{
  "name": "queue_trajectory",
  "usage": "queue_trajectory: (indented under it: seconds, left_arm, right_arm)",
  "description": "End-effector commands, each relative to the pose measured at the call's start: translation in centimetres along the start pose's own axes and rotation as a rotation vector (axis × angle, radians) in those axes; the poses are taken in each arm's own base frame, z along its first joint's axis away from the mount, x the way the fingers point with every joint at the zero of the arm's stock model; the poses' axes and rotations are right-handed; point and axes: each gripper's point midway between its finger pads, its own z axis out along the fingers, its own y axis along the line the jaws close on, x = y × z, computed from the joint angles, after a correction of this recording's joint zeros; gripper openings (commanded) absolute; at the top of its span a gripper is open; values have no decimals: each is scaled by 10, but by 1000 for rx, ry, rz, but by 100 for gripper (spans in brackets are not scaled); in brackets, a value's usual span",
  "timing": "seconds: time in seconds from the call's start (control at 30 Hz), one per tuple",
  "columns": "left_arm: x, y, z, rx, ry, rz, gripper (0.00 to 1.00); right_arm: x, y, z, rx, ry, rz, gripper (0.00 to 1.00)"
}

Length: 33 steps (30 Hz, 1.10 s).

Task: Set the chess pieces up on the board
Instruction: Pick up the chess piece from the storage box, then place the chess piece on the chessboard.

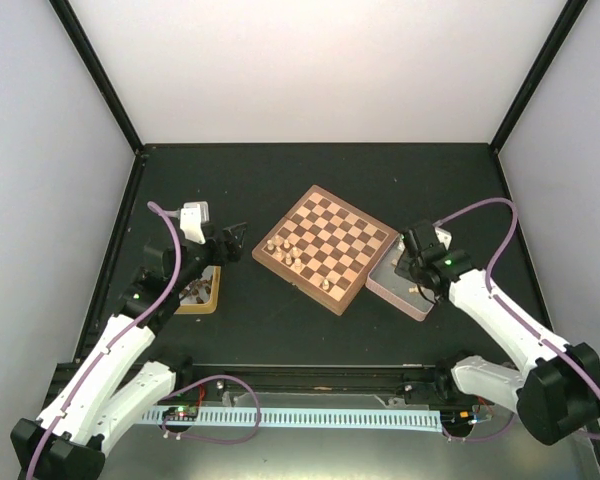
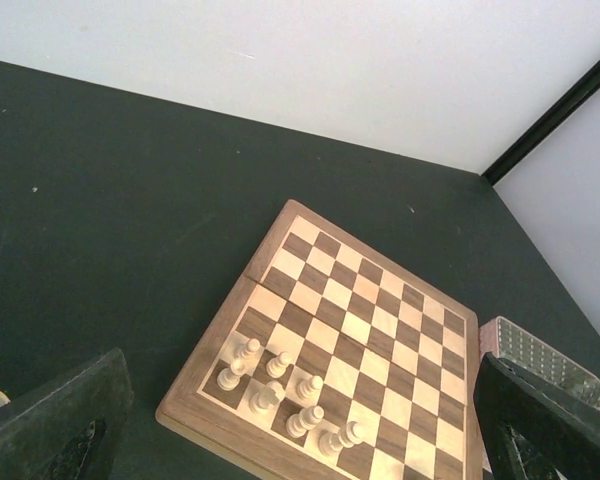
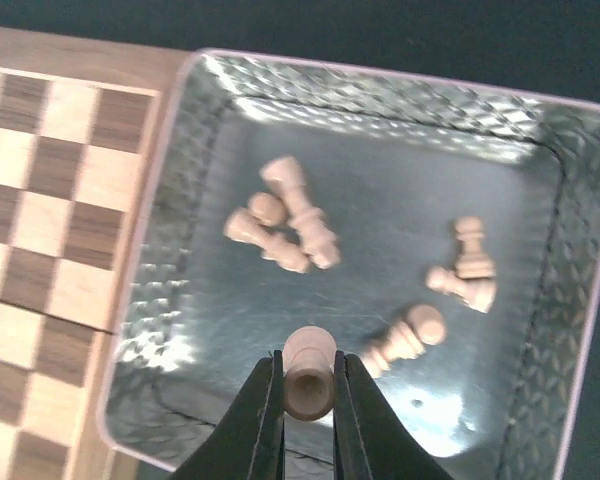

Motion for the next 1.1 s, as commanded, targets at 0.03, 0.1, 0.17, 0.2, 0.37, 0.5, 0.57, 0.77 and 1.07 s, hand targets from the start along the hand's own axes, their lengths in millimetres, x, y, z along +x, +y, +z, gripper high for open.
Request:
queue_trajectory:
  seconds: [0.03,0.1,0.17,0.2,0.37,0.5,0.57,0.77,1.07]
  left_arm:
    - [-7,-8,1,41,-14,3,96]
    - [-7,-9,1,48,-11,3,95]
    - [-8,-10,1,49,-13,1,96]
    - [-7,-10,2,48,-12,0,95]
    - [-5,-8,3,45,-8,-8,95]
    - [-4,-7,2,41,-6,-10,96]
    - [-5,-7,1,36,-9,-6,95]
    - [-5,-4,-1,22,-12,-3,95]
    - [-5,-4,0,20,-17,-5,95]
  right_arm:
    - [-9,28,-15,-118,15,-76,6]
    - [-6,45,-18,-183,39,-109,6]
    - [0,65,-22,-258,63,-151,6]
    - [4,76,-25,-292,75,-178,6]
    - [37,116,-21,-328,124,-329,6]
    - [65,135,-9,-273,145,-439,5]
    - [78,141,-3,-253,157,-478,5]
    - [104,162,-1,-286,178,-582,5]
    - [118,161,9,-267,222,-646,5]
